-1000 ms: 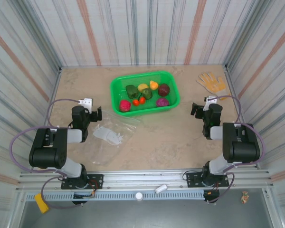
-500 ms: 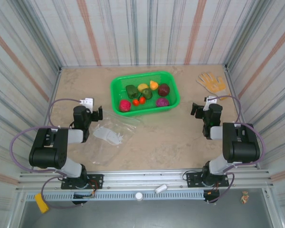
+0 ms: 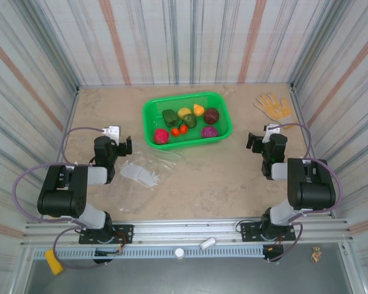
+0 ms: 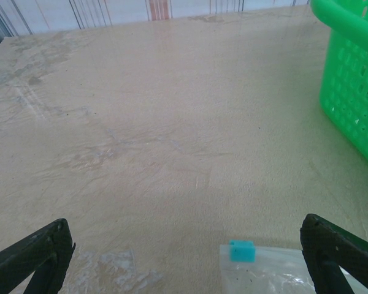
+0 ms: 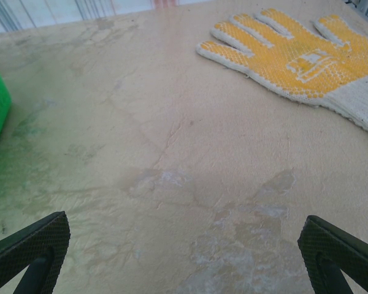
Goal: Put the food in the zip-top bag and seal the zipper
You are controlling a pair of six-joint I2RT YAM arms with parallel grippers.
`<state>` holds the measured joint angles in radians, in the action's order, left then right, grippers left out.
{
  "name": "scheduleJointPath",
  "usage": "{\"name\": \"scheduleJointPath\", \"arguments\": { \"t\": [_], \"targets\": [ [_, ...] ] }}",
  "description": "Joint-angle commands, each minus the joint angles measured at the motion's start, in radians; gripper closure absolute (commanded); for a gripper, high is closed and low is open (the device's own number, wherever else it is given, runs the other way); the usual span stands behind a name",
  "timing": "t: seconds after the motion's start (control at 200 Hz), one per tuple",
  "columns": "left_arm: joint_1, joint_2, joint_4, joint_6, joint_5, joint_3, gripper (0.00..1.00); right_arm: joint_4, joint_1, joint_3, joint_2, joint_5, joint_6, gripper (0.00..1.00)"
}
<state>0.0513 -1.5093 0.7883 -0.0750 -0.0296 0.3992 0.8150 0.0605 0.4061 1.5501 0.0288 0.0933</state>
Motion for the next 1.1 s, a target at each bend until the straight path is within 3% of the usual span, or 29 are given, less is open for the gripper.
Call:
{"name": "scheduleJointPath", "arguments": {
  "t": [0.0,0.055,0.125,0.22,0.446,0.511,0.631,0.756,0.887,0.947,0.992,1.052,1.092],
  "targets": [
    [-0.011,0.004,0.005,-0.004,0.015,0.008,0.01,0.009,-0.002,-0.008,-0.006,0.023,-0.017,0.01],
    [-0.003,0.009,0.012,-0.005,-0.008,0.003,0.01,0.007,-0.021,-0.012,-0.019,0.012,-0.034,0.01],
    [0.021,0.056,-0.025,0.005,-0.114,0.011,0.01,-0.061,-0.052,0.002,-0.072,-0.023,-0.061,0.01],
    [0.048,0.162,-0.211,0.029,-0.254,0.070,0.01,-0.241,-0.100,0.054,-0.212,-0.099,-0.090,0.01],
    [0.181,0.452,-0.335,-0.054,-0.345,0.118,0.01,-0.477,-0.259,0.246,-0.467,-0.218,-0.075,0.01],
    [0.239,0.558,-0.396,-0.060,-0.328,0.139,0.01,-0.545,-0.334,0.312,-0.519,-0.250,-0.044,0.01],
    [0.337,0.731,-0.498,-0.014,-0.172,0.187,0.01,-0.607,-0.515,0.396,-0.555,-0.300,0.058,0.01],
    [0.447,0.846,-0.767,0.175,-0.167,0.308,0.01,-0.808,-0.693,0.527,-0.555,-0.329,0.162,0.01],
    [0.500,0.863,-1.220,0.366,-0.223,0.488,0.01,-1.116,-0.921,0.709,-0.496,-0.570,0.150,0.01],
    [0.491,0.861,-1.360,0.366,-0.142,0.543,0.01,-1.211,-0.915,0.730,-0.493,-0.524,0.195,0.01],
    [0.488,0.859,-1.465,0.384,-0.149,0.576,0.01,-1.196,-0.884,0.676,-0.509,-0.476,0.268,0.01],
    [0.484,0.868,-1.536,0.517,-0.249,0.562,0.01,-1.113,-0.764,0.581,-0.539,-0.183,0.303,0.01],
    [0.469,0.879,-1.551,0.573,-0.230,0.537,0.01,-1.027,-0.676,0.507,-0.549,-0.011,0.366,0.01]
  ]
}}
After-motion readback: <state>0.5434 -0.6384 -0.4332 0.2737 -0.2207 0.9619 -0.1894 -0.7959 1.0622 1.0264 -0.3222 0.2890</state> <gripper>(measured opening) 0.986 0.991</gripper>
